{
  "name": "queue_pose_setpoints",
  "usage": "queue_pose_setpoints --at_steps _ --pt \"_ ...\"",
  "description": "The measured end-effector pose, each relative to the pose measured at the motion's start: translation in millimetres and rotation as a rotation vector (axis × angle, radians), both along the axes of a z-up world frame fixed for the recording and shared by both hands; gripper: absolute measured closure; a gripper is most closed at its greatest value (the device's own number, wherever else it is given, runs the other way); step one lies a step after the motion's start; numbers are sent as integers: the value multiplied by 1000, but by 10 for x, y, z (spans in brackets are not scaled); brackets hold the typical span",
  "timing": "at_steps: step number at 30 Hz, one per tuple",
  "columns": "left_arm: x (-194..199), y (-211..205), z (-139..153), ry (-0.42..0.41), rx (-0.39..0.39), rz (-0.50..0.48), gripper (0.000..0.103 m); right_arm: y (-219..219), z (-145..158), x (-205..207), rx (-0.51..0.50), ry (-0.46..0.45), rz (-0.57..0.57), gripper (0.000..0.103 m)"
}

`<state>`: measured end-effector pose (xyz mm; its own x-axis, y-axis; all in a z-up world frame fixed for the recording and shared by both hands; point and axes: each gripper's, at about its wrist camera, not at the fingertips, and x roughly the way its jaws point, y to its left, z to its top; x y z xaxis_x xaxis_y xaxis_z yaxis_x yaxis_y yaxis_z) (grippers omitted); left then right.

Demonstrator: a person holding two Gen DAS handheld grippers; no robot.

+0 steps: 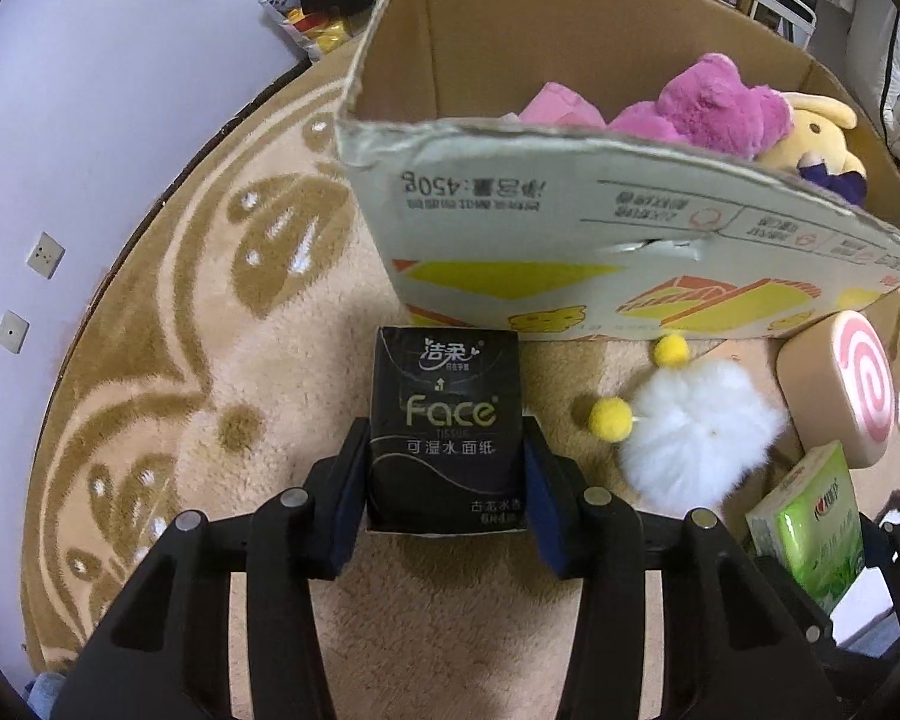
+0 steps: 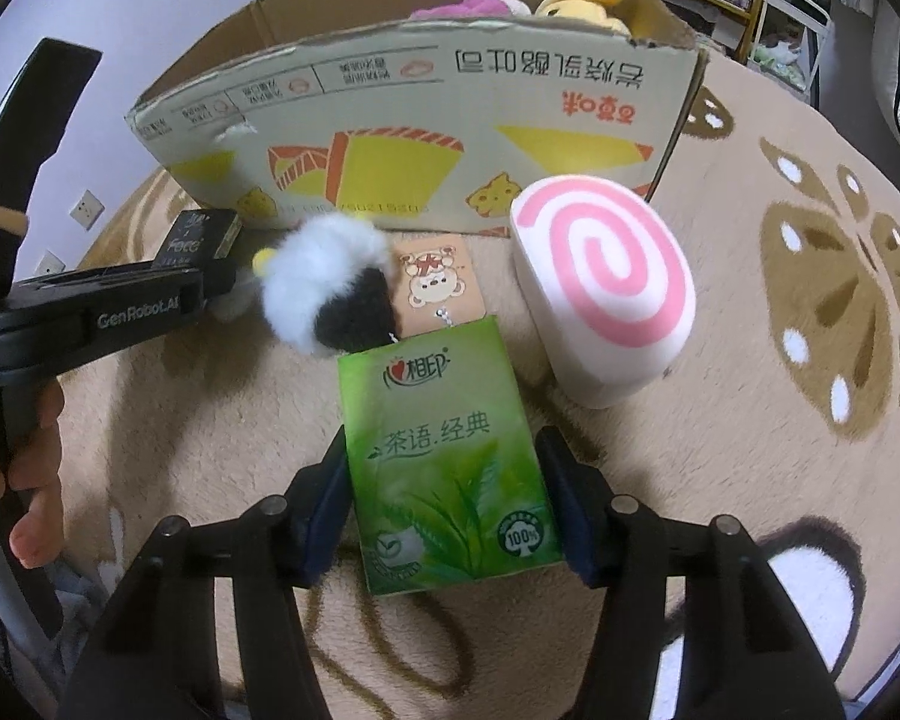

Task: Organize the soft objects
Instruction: 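Close the left tool on the black tissue pack while the right tool closes on the green pack, then lift the black pack with the left tool while the right tool carries the green pack over the box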

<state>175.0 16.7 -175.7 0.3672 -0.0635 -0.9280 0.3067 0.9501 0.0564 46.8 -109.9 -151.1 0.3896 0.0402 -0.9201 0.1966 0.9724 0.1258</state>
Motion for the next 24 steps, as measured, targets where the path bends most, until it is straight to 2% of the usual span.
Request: queue_pose_setpoints --at_steps 10,12,24 --pt "-274 35 309 -80 49 -12 58 -200 183 -143 19 -43 -17 42" --pt "-384 -90 407 -106 67 -13 58 -193 239 -150 29 -56 -19 42" --pt "-608 -208 804 -200 49 -25 58 -212 442 -215 19 -137 -9 43"
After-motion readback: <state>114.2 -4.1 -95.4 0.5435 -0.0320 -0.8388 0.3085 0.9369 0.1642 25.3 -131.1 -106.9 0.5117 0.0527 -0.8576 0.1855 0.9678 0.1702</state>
